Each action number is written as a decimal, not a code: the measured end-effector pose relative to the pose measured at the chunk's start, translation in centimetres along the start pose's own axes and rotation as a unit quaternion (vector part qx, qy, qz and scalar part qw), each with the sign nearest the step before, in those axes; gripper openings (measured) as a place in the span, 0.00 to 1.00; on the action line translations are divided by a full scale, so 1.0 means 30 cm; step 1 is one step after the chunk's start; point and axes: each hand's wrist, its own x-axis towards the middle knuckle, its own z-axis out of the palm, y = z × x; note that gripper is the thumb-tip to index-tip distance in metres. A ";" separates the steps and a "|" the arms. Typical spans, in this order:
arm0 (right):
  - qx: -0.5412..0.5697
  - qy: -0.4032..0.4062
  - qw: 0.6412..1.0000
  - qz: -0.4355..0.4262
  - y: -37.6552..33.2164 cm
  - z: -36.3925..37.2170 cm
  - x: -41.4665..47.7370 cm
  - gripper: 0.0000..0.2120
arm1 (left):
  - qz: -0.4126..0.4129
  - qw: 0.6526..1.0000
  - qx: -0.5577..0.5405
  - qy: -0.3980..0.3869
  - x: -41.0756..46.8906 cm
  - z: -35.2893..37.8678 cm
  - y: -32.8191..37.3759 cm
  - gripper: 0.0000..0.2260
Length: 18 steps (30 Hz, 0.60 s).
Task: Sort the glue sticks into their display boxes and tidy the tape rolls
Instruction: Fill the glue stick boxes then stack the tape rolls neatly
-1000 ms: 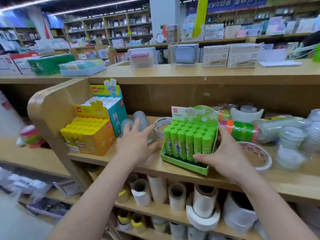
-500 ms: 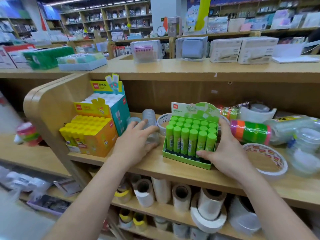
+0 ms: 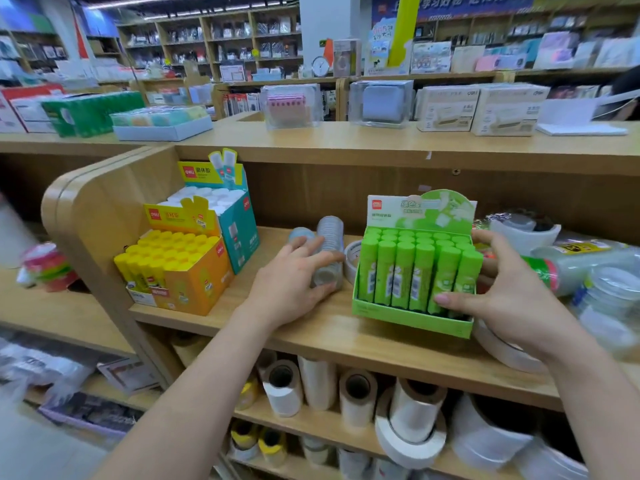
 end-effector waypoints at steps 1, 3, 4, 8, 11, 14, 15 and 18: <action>0.024 0.004 1.000 0.007 0.006 -0.002 0.004 0.41 | 0.002 1.000 -0.010 0.004 0.003 0.004 0.004 0.22; 0.072 0.015 0.997 0.019 0.012 -0.002 0.007 0.41 | 0.003 0.999 -0.034 0.016 0.005 0.014 0.001 0.24; 0.096 0.024 0.995 0.022 0.016 -0.002 0.007 0.42 | 0.007 0.998 -0.049 0.025 0.001 0.019 -0.002 0.25; 0.162 0.041 0.986 0.022 0.005 0.002 0.008 0.47 | 0.002 0.971 -0.232 0.059 -0.023 0.017 -0.022 0.28; 0.211 0.030 0.977 0.018 -0.024 0.047 0.013 0.43 | -0.016 0.924 -0.366 0.112 -0.038 -0.019 -0.029 0.26; 0.247 0.014 0.969 0.018 -0.048 0.116 0.022 0.40 | -0.063 0.931 -0.324 0.157 -0.054 -0.033 -0.051 0.21; 0.268 0.005 0.963 0.021 -0.054 0.141 0.028 0.40 | -0.061 0.949 -0.273 0.146 -0.064 -0.025 -0.063 0.21; 0.317 -0.015 0.948 0.031 -0.086 0.218 0.049 0.39 | -0.043 0.984 -0.157 0.074 -0.102 0.020 -0.067 0.24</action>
